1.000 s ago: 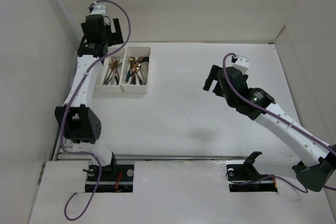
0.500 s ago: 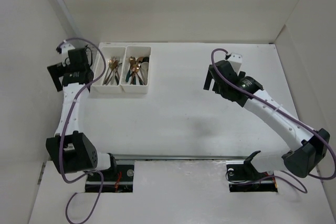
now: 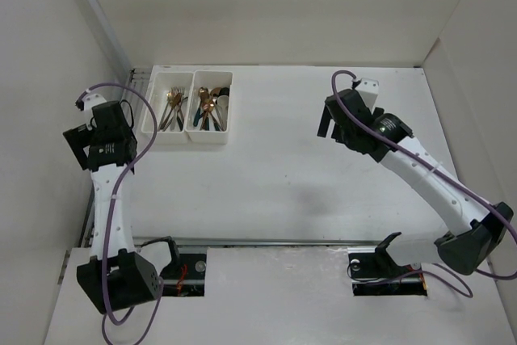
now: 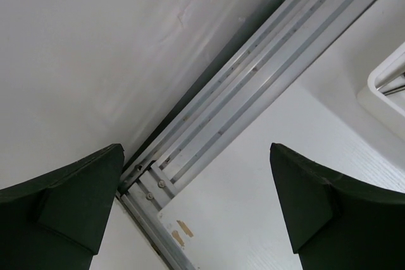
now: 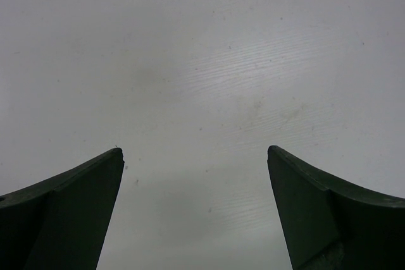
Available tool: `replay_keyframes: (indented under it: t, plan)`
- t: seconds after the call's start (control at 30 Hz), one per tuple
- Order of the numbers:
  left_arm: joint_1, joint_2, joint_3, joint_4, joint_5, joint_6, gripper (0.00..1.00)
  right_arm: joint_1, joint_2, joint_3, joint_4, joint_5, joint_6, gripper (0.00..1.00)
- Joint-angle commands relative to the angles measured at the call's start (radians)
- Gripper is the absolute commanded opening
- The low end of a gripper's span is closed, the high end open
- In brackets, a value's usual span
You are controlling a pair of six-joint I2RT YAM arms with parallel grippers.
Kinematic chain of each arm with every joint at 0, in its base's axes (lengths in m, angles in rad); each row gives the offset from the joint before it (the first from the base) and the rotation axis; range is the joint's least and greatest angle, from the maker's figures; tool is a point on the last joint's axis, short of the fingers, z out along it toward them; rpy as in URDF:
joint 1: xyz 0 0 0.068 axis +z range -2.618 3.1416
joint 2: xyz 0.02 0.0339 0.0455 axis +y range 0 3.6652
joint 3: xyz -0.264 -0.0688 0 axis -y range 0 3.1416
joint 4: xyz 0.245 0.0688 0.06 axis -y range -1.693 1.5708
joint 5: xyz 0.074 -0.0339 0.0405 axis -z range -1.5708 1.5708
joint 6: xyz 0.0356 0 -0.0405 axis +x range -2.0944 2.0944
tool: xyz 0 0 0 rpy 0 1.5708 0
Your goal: Sort the eating utensils into containers
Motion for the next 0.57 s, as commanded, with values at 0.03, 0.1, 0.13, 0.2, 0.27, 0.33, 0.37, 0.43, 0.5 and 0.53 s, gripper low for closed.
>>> replay_keyframes:
  t: [0.03,0.1,0.13,0.2,0.27,0.33,0.37,0.43,0.5,0.53]
  plan:
    - [0.017,-0.043,-0.009,0.008,0.036,0.001,1.0,0.008,-0.079,-0.021,-0.04,-0.006,0.024,1.0]
    - [0.017,-0.052,-0.009,0.008,0.036,0.001,1.0,0.008,-0.11,-0.03,-0.04,-0.006,0.024,1.0]
    - [0.017,-0.052,-0.009,0.008,0.036,0.001,1.0,0.008,-0.121,-0.03,-0.04,-0.016,0.024,1.0]
    - [0.017,-0.052,-0.009,-0.001,0.036,0.001,1.0,0.008,-0.151,-0.052,-0.029,-0.016,0.015,1.0]
    - [0.017,-0.062,-0.009,-0.001,0.036,0.001,1.0,0.008,-0.171,-0.061,-0.02,-0.026,0.015,1.0]
    - [0.017,-0.071,-0.009,-0.001,0.036,0.001,1.0,0.008,-0.2,-0.073,0.0,-0.047,0.006,1.0]
    - [0.017,-0.071,-0.009,-0.001,0.036,0.001,1.0,0.008,-0.211,-0.073,0.009,-0.067,0.006,1.0]
    - [0.017,-0.071,-0.009,-0.001,0.047,0.001,1.0,0.008,-0.259,-0.101,0.038,-0.078,0.006,1.0]
    - [0.017,-0.071,-0.009,-0.001,0.047,0.001,1.0,0.008,-0.302,-0.121,0.066,-0.078,-0.005,1.0]
    - [0.017,-0.071,-0.009,-0.001,0.047,0.001,1.0,0.008,-0.326,-0.139,0.107,-0.078,-0.005,1.0]
